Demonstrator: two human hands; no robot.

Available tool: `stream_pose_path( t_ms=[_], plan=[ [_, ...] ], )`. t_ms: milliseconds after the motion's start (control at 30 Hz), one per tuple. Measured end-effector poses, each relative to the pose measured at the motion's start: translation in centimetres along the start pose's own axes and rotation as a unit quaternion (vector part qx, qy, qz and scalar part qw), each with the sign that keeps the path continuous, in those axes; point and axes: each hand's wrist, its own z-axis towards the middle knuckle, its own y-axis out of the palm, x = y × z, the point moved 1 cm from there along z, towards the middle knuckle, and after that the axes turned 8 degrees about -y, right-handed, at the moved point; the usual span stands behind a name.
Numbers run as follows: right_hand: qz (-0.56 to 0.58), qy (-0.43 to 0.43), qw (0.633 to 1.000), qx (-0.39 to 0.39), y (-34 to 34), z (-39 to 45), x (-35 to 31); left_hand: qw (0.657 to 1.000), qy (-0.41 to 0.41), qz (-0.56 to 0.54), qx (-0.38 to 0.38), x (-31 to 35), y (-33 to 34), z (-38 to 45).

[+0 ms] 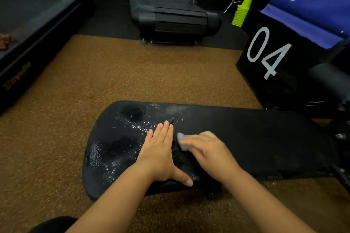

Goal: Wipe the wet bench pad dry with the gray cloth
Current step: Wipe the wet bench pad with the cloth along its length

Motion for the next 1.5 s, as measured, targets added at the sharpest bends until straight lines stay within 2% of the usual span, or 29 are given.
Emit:
stream_pose_path(
  t_ms=[133,200,367,433,567,633,767,867,933,1000,1067,1133,1267,1333,1400,1500],
  plan=[
    [-0.026,0.1,0.994,0.036,-0.2,2.6,1.9,1.0,0.005,-0.007,-0.011,0.1,-0.3,0.0],
    [-0.043,0.111,0.992,0.052,1.1,3.8,0.8,1.0,-0.007,-0.016,-0.01,-0.3,-0.9,0.3],
    [0.022,-0.004,1.0,0.012,1.9,1.0,-0.3,0.998,-0.056,-0.003,-0.002,-2.5,-2.7,1.9],
    [0.014,-0.014,0.999,0.026,0.4,0.7,1.2,0.999,-0.054,-0.002,-0.002,-2.8,-2.7,2.1],
    [-0.026,0.105,0.993,0.049,0.2,3.9,3.6,0.999,-0.054,-0.003,-0.001,-2.6,-2.4,2.2],
    [-0.034,0.121,0.991,0.053,1.6,5.8,2.6,0.998,-0.055,-0.001,0.002,-2.7,-2.3,2.3],
    [0.016,0.028,0.999,0.014,2.8,5.6,-0.2,0.999,-0.053,0.0,0.008,-2.9,-2.2,2.4],
    [0.02,-0.026,0.999,-0.018,1.4,4.2,0.9,0.998,-0.054,-0.005,0.005,-2.9,-2.2,2.4],
    [0.002,-0.002,1.0,-0.006,0.6,4.6,2.7,0.998,-0.056,-0.008,0.003,-2.9,-2.2,2.3],
    [-0.003,0.061,0.998,0.022,0.5,6.1,3.9,0.998,-0.056,-0.009,0.001,-2.9,-2.2,2.3],
    [-0.009,0.1,0.994,0.035,1.5,7.6,2.9,0.998,-0.057,-0.007,0.0,-2.8,-2.2,2.3],
    [0.005,0.08,0.996,0.032,2.8,8.1,0.9,0.998,-0.057,-0.007,0.0,-2.9,-2.2,2.3],
    [0.039,-0.008,0.999,-0.033,2.6,6.3,-0.2,0.999,-0.052,-0.01,-0.01,-3.1,-2.3,2.3],
    [0.021,0.016,0.999,-0.018,1.2,6.2,1.4,0.999,-0.052,0.005,-0.016,-3.0,-2.6,2.3],
    [-0.005,0.081,0.997,0.012,0.5,7.0,3.1,0.998,-0.054,0.022,-0.02,-3.2,-3.1,2.4],
    [-0.028,0.139,0.989,0.041,1.5,9.6,2.9,0.996,-0.082,0.015,-0.014,-3.9,-3.7,3.1]
  ],
)
